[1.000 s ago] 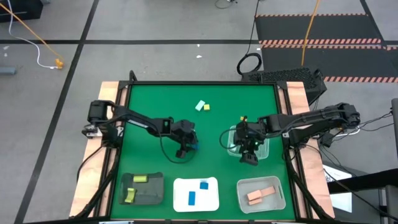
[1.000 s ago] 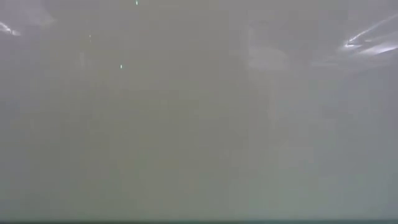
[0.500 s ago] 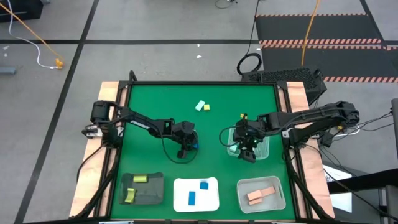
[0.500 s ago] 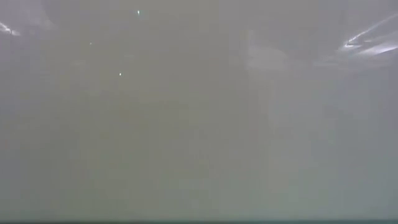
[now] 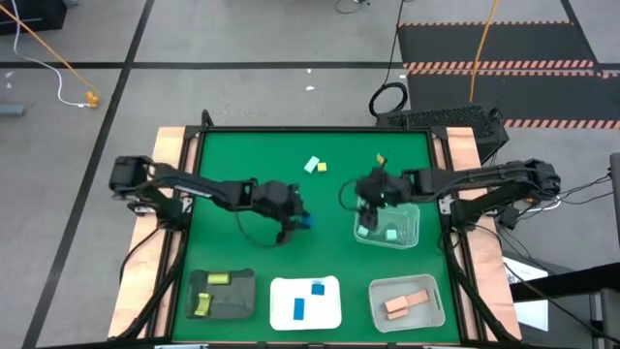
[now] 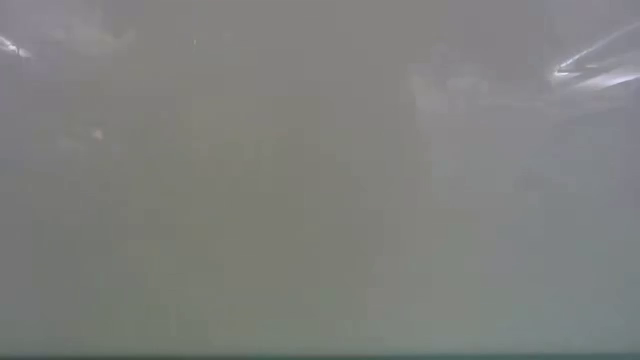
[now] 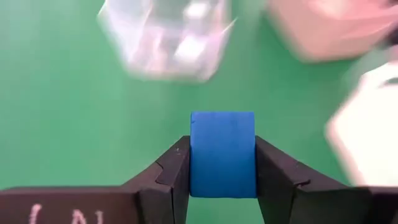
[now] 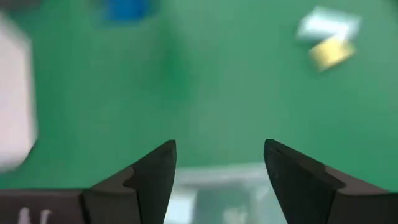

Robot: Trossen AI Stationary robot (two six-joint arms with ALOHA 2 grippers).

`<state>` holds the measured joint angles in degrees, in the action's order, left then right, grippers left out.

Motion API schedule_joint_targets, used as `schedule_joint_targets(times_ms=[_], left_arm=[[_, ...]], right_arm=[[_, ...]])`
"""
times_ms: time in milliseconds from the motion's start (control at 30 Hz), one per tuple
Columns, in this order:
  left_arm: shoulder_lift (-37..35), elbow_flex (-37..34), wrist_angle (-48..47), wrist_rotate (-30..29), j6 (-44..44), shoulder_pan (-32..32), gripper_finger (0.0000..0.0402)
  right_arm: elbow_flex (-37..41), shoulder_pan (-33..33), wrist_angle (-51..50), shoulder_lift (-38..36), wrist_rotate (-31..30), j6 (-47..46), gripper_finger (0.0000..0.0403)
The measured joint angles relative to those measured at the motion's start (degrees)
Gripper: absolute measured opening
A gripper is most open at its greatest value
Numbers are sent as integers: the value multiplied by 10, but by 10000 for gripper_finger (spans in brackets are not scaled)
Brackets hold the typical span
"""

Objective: Sort & place blocks by color
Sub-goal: Put the blue block into the white bin

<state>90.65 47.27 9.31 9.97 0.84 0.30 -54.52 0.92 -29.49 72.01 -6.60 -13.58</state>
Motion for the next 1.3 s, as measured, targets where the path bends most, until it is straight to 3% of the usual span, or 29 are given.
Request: schedule_joint_targets(times_ms=[133,300,533,967,1167,1300], left_arm=[[-48,1,0,12,-18,-59,133],[-61,25,-8,15,-66,-162,133],[-31,77,-65,-65,-164,-257,133],[53,111,-84,-49,-329,-312,134],[54,111,-85,-50,-356,-313,187],[54,111,-77,-50,-378,-307,190]], right_arm=[[0,50,88,1,-25,-7,235],[0,101,142,7,-23,-17,235],[0,119,149,41,-22,-18,235],[0,118,146,96,-22,-5,235],[0,118,149,98,-22,-3,235],[0,118,149,98,-22,-2,235]])
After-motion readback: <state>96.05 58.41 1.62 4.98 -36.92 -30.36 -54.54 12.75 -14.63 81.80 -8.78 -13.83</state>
